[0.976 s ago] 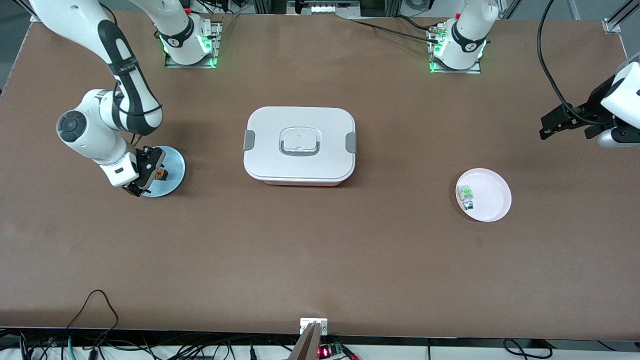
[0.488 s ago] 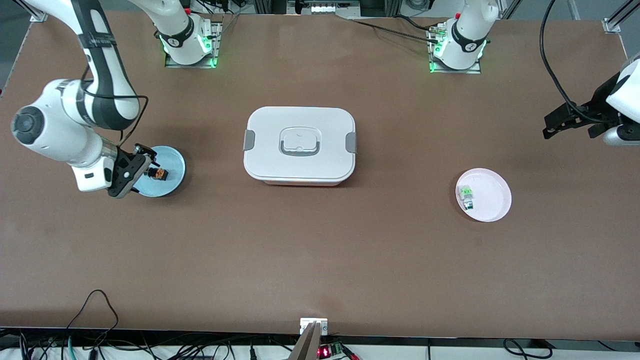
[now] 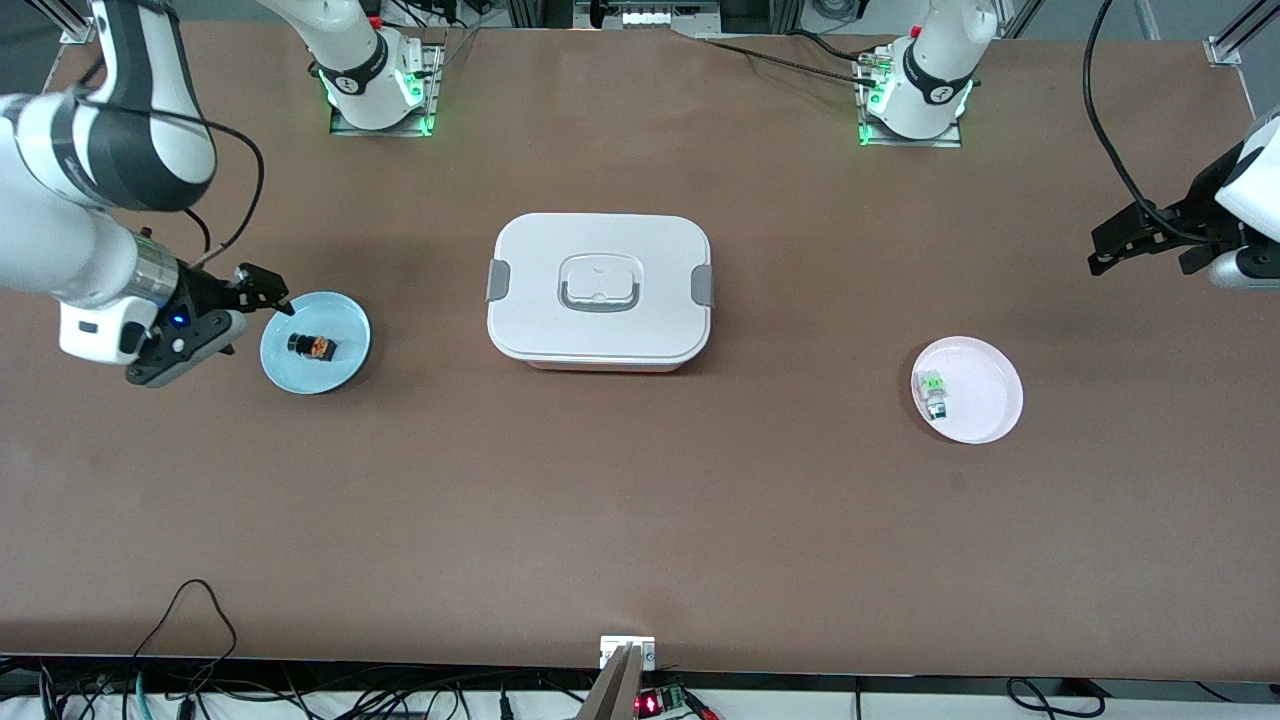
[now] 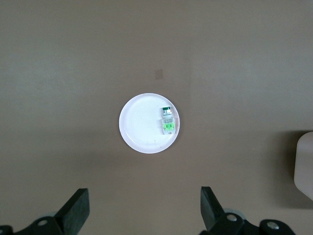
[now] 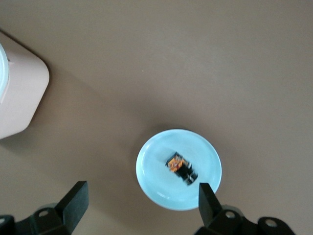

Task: Transfer orange switch to right arm and place
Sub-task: 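Open the right gripper and raise it away from the dish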

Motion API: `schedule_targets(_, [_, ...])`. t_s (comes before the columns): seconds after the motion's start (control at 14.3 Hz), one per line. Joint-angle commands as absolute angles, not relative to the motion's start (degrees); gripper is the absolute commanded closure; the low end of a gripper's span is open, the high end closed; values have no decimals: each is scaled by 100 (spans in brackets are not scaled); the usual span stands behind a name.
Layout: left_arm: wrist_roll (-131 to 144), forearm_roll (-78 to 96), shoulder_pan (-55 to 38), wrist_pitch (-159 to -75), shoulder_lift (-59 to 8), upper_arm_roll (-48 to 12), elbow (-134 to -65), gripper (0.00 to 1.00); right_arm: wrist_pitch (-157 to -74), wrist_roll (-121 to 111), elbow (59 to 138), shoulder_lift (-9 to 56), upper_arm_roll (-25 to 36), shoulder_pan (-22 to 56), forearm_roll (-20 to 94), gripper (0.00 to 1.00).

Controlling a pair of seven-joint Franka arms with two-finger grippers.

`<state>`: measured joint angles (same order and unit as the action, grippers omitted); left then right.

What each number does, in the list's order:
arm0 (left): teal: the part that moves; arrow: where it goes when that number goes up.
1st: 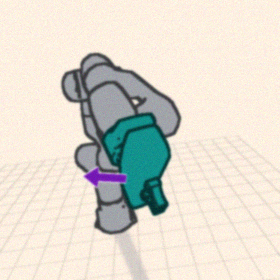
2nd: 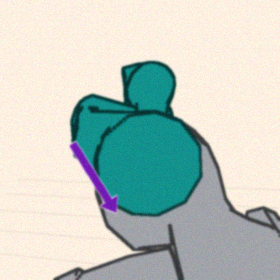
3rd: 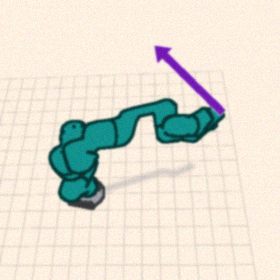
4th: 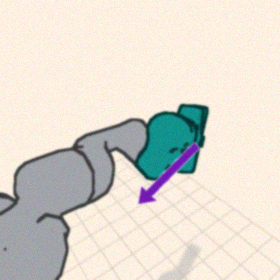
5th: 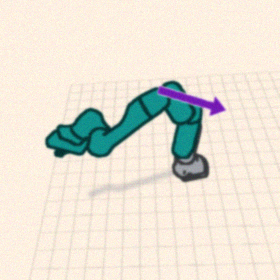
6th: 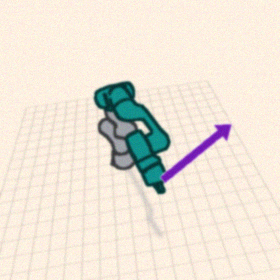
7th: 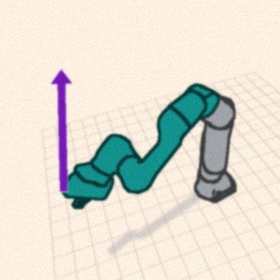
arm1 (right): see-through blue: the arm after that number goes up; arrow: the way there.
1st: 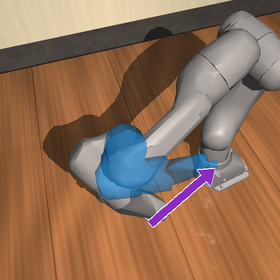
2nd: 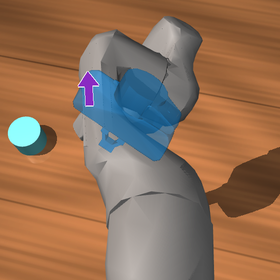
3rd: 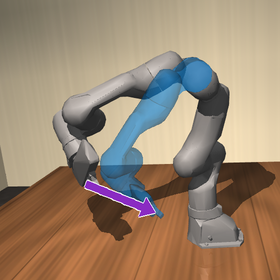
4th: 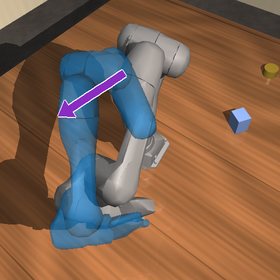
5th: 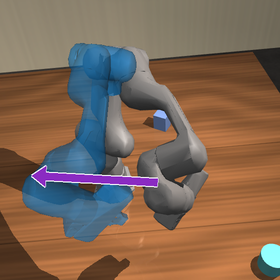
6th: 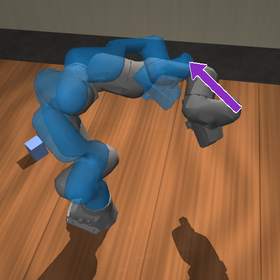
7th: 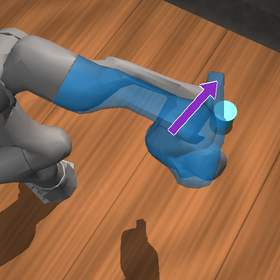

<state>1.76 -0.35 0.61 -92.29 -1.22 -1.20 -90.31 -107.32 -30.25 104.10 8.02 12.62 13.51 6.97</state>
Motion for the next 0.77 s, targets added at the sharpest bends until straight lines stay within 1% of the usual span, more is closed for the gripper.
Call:
schedule_targets(0.0, [9,-176,105,-9193,-149,-62,-8860,0,-10144,-2033,10205,432,977,1144,483,0])
schedule_targets(0.21, [35,-149,123,-9193,-246,-96,-8736,0,-9862,-1469,10073,45,309,608,125,0])
schedule_targets(0.42, [35,-149,123,-9167,-255,-88,-8736,0,-9686,-1003,10002,-272,-69,256,-9,0])
schedule_targets(0.56, [53,-167,141,-9167,-281,-70,-8745,0,-9642,-967,9993,-465,-106,158,26,0])
schedule_targets(0.7, [53,-150,149,-9158,-290,-62,-8745,0,-9345,-958,9757,-466,-79,167,44,0])
